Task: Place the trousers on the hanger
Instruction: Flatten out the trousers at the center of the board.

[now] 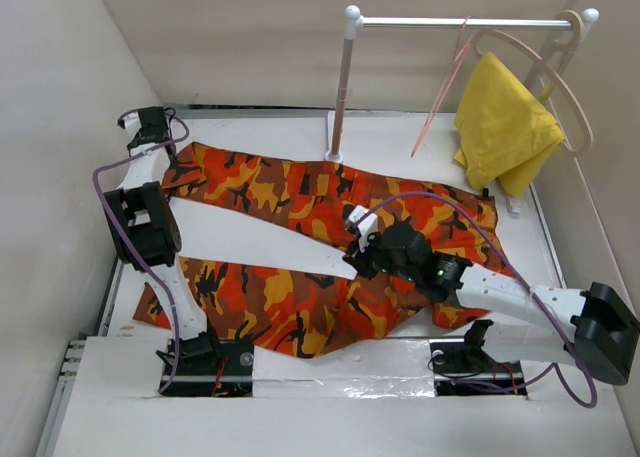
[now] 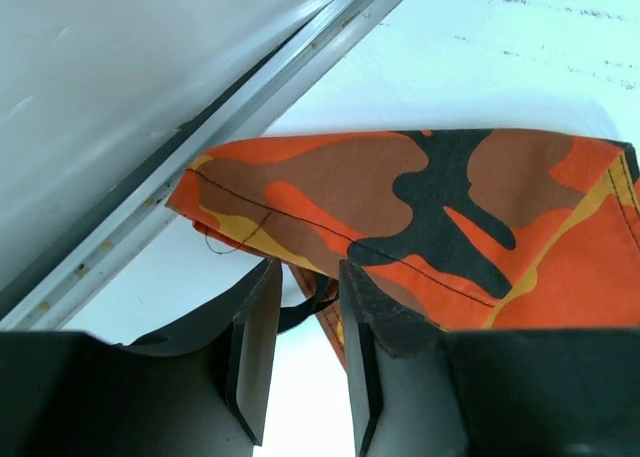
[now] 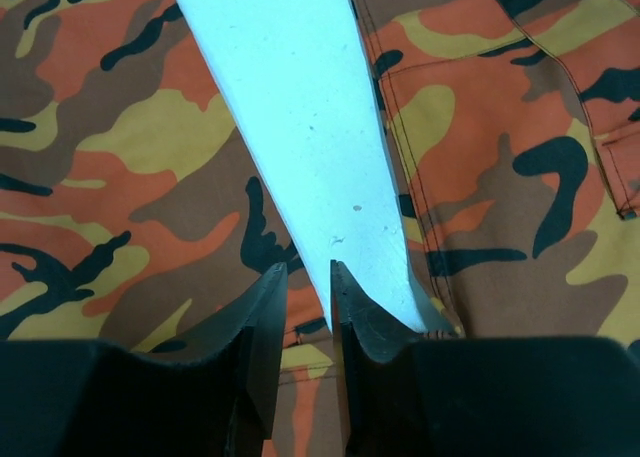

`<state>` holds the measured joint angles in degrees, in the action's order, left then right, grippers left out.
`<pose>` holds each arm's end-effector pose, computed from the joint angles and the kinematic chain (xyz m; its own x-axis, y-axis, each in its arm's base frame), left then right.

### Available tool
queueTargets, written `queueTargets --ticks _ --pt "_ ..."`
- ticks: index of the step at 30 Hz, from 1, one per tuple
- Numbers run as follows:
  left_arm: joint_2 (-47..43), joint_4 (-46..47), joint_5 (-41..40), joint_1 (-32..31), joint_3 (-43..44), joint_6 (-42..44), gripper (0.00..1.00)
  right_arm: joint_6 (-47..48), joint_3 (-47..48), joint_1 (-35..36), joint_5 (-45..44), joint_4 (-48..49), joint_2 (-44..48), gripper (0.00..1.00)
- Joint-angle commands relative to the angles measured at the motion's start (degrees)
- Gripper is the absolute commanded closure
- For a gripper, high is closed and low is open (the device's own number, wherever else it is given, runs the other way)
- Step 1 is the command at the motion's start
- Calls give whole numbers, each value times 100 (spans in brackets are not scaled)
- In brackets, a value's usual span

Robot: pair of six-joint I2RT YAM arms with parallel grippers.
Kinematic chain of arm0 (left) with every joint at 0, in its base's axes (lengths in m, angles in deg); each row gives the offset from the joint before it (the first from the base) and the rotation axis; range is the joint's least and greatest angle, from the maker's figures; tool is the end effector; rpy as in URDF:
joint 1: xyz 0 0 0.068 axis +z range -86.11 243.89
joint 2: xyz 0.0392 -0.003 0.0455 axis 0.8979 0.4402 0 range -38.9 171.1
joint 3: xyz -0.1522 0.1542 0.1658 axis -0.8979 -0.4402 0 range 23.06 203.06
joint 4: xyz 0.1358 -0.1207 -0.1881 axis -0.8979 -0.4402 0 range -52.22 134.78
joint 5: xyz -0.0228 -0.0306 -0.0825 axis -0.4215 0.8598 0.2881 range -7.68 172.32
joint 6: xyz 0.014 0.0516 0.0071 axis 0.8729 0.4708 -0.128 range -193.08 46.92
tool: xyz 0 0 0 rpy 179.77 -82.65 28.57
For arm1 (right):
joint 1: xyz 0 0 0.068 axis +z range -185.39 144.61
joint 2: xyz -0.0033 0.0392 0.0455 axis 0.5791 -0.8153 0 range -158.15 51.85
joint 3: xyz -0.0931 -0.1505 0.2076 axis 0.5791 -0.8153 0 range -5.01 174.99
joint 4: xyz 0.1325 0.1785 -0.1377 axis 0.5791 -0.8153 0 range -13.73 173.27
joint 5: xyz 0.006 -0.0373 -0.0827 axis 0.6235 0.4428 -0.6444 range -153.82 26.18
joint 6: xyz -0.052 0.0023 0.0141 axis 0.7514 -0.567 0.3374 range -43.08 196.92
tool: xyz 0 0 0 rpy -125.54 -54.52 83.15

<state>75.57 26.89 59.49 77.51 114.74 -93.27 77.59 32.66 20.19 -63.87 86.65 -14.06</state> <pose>0.4433 0.1216 0.2445 -0.4211 -0.4294 -0.7990 -0.6908 0.7226 -0.0243 0.1447 0.2112 0.2453 -0.2281 -0.3535 -0.9072 -0.8271 0.5619 -0.0110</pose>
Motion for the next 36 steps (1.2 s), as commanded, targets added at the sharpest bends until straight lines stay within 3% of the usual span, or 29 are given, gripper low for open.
queueTargets --ticks 1,3,8,13,15,19,28,36 --pt "-390 74 66 -61 52 -136 75 -49 -172 -11 -476 -48 298 77" --pt "-461 180 112 -385 -62 66 77 -49 -181 -63 -452 -4 324 81" --pt "-216 322 1148 -528 -247 444 63 -49 12 -117 -232 5 123 83" --pt "250 190 1351 -642 -55 612 61 -49 -23 -64 -197 66 96 83" --pt "364 181 1378 -704 34 700 55 -49 -40 -64 -135 93 78 82" --pt "733 49 1019 -835 411 788 55 -49 -67 -11 -117 128 17 80" --pt "1068 -74 288 -835 588 700 66 -49 -50 -11 -258 181 -176 79" --pt "1059 -30 16 -835 737 770 89 -49 -84 -11 -214 313 -414 79"
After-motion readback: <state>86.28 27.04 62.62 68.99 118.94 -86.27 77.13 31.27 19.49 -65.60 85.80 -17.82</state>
